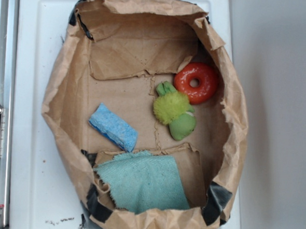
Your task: Grab the blue cloth.
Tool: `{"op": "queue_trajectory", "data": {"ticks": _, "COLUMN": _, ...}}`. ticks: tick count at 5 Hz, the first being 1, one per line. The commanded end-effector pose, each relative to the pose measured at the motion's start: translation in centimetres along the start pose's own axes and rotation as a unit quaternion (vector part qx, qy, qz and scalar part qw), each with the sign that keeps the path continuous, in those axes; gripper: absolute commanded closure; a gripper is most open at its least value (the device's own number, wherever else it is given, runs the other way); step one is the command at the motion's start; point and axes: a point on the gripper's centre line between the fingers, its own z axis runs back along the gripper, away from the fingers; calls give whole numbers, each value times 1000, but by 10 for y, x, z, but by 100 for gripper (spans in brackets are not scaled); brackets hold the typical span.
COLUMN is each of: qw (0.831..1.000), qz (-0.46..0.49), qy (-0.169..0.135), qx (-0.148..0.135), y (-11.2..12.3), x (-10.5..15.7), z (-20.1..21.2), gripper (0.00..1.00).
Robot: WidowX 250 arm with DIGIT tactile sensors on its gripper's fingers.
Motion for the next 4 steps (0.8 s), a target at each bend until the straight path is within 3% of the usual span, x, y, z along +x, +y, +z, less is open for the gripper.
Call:
{"op": "queue_trajectory", "data": {"ticks": 1, "qw": 1000, "qz": 0, "qy": 0, "qx": 0, "y": 0, "x": 0, "z": 0, "gripper": 0}}
{"op": "queue_trajectory", "data": {"ticks": 2, "qw": 997, "qz": 65, "qy": 24, "qx": 32, "y": -10, "x": 47, "z": -24, "gripper": 0}}
{"op": "queue_trajectory", "data": {"ticks": 3, "qw": 990, "qz": 131, "qy": -28, "qx": 51, "y": 0, "x": 91, "z": -48, "gripper": 0}}
{"op": "queue_trajectory", "data": {"ticks": 4, "qw": 973, "qz": 217, "qy": -72, "qx": 28, "y": 16, "x": 124, "z": -64, "gripper": 0}}
